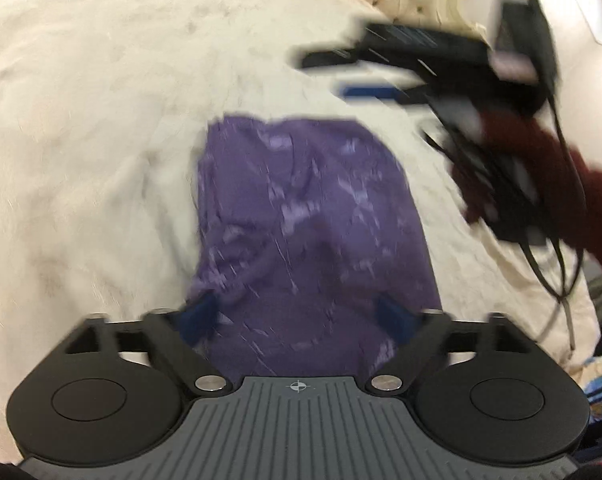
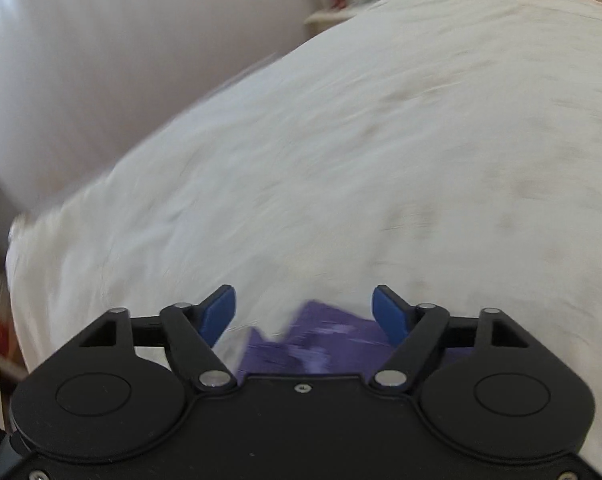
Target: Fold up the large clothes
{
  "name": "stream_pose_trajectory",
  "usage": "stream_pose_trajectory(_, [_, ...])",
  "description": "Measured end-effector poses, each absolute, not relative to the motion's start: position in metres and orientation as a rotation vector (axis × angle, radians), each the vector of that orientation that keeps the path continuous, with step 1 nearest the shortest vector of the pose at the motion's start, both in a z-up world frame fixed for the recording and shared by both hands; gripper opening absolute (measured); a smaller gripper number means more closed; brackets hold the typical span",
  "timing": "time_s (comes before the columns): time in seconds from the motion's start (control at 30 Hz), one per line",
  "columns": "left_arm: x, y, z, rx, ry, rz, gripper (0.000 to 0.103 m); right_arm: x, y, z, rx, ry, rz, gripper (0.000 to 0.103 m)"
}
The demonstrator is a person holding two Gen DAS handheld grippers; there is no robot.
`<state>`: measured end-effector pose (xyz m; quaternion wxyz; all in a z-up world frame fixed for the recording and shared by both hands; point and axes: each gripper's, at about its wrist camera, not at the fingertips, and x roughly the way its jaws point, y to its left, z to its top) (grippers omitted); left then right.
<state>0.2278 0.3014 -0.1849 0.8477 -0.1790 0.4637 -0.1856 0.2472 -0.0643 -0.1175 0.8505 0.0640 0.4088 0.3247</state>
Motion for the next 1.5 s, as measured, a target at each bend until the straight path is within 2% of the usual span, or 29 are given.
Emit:
stream_pose_trajectory(0.07, [0.231,0.306,-0.182,-0.372,0.965,-0.369,0.096,0.238,-0.101,-0.117,0.189,0.842,0.602,0.100])
stream_pose_trajectory(0.2, [0.239,0.316,-0.197,-0.431,1.029,-0.343,0.096,0.224,-0.165,-0.136,0.275,0.897,0.430,0.101])
stream_pose_trajectory(0.37, [0.249,0.317,-0.230,-0.525,1.167,-0.380,0.096,0.209,-0.222,-0.187,0.477,1.042,0.314,0.101])
stream_pose_trajectory(0.53, [0.258,0.309,-0.255,-0.608,1.253,-0.447,0.098,0.202,-0.225,-0.229,0.646,1.131,0.335,0.102])
stream_pose_trajectory(0.57, [0.260,0.307,-0.258,-0.619,1.262,-0.454,0.103,0.202,-0.224,-0.236,0.692,1.130,0.349,0.102])
stream_pose_trajectory(0.87, [0.281,0.299,-0.276,-0.711,1.323,-0.527,0.103,0.232,-0.194,-0.263,0.851,1.156,0.445,0.103])
stream_pose_trajectory(0.93, [0.284,0.299,-0.277,-0.735,1.342,-0.551,0.101,0.241,-0.185,-0.261,0.853,1.173,0.483,0.095])
stream_pose_trajectory(1.0, [0.284,0.299,-0.276,-0.752,1.333,-0.575,0.089,0.241,-0.179,-0.252,0.763,1.179,0.475,0.078])
stream_pose_trajectory(1.1, [0.284,0.293,-0.267,-0.744,1.315,-0.581,0.088,0.243,-0.183,-0.241,0.712,1.170,0.504,0.060])
stream_pose_trajectory(1.3, [0.284,0.236,-0.243,-0.739,1.250,-0.597,0.088,0.252,-0.214,-0.211,0.634,1.104,0.552,0.057])
stream_pose_trajectory(1.5, [0.307,0.146,-0.223,-0.740,1.174,-0.641,0.088,0.270,-0.297,-0.180,0.553,1.048,0.542,0.057])
